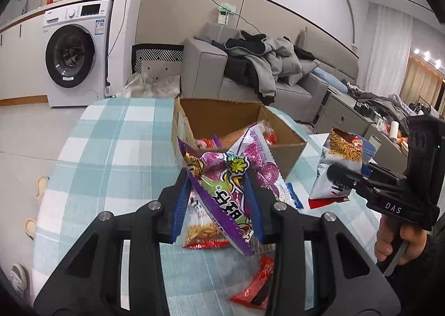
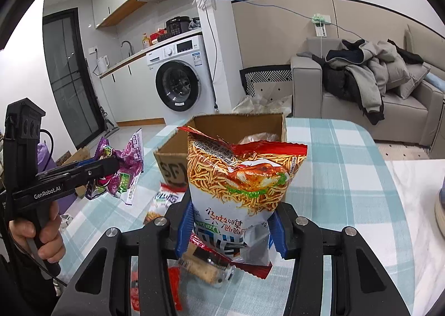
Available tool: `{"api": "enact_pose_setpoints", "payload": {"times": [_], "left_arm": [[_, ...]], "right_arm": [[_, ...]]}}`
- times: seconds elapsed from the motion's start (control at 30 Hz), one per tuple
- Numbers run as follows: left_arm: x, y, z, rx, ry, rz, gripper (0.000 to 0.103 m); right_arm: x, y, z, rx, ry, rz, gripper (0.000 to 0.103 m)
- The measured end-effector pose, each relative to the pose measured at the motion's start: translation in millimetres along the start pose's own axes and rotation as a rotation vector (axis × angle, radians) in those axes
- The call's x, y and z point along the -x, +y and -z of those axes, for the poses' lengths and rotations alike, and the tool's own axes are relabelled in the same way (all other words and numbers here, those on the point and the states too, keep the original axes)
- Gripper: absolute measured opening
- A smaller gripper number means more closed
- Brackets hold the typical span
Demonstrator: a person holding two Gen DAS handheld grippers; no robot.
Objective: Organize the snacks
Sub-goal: 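Lift the noodle bag and purple candy bag and carry both over the box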
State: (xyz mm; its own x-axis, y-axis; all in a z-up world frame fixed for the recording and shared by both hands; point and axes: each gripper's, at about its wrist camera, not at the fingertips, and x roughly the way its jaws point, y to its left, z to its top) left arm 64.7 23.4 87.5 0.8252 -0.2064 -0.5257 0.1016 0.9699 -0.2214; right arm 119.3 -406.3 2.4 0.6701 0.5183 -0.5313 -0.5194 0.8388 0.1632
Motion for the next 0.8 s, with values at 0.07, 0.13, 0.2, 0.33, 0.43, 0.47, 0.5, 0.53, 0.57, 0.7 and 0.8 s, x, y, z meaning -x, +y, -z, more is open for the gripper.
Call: {"api": "enact_pose_setpoints", "payload": {"times": [0.07,0.13,0.2,0.33,0.43,0.47,0.5,0.53,0.57,0.7,0.8], "left_arm": [[0.5,-0.8,-9.7,-0.002,-0.013,-0.006,0.035],[1.1,-1.9,-19.9,-0.003,-0.026,-0.012,0.035],[0.9,-3.3,-29.6,-0.003,-0.034,-0.012,0.035],[-4.2,-8.0,-48.2,-0.011,-0.044,-0.022,0.035],[-10.3,-11.7,-59.9,-0.018,-0.045,-0.029,0.035],[-13.0,-12.9,-63.6,-0.022,-0.046,-0.032,0.035],[-15.0,-13.7,-66.8,-0.024,-0.047,-0.035,0.035],[-17.5,-14.5,-70.0,-0.024,-0.047,-0.037,0.035],[-20.3,-15.3,-71.5,-0.025,-0.046,-0.038,0.035],[-28.0,-17.0,-77.3,-0.028,-0.044,-0.041,0.035],[-31.3,-16.9,-80.5,-0.024,-0.038,-0.042,0.035]], "right_arm": [[0.3,-0.4,-8.3,0.003,-0.009,0.006,0.048],[0.1,-1.2,-16.6,0.004,-0.019,0.009,0.048],[-0.2,-2.0,-24.9,0.005,-0.029,0.016,0.048],[-3.9,-4.5,-40.5,0.001,-0.041,0.023,0.048],[-8.5,-7.2,-50.9,-0.001,-0.051,0.032,0.048],[-10.6,-8.4,-54.2,-0.005,-0.052,0.033,0.048],[-12.7,-9.3,-57.8,-0.007,-0.054,0.036,0.048],[-15.0,-10.4,-60.9,-0.008,-0.055,0.038,0.048],[-17.2,-11.0,-63.5,-0.007,-0.058,0.042,0.048],[-28.3,-15.2,-75.0,-0.006,-0.057,0.054,0.048],[-37.6,-18.8,-81.5,-0.007,-0.05,0.058,0.048]]}}
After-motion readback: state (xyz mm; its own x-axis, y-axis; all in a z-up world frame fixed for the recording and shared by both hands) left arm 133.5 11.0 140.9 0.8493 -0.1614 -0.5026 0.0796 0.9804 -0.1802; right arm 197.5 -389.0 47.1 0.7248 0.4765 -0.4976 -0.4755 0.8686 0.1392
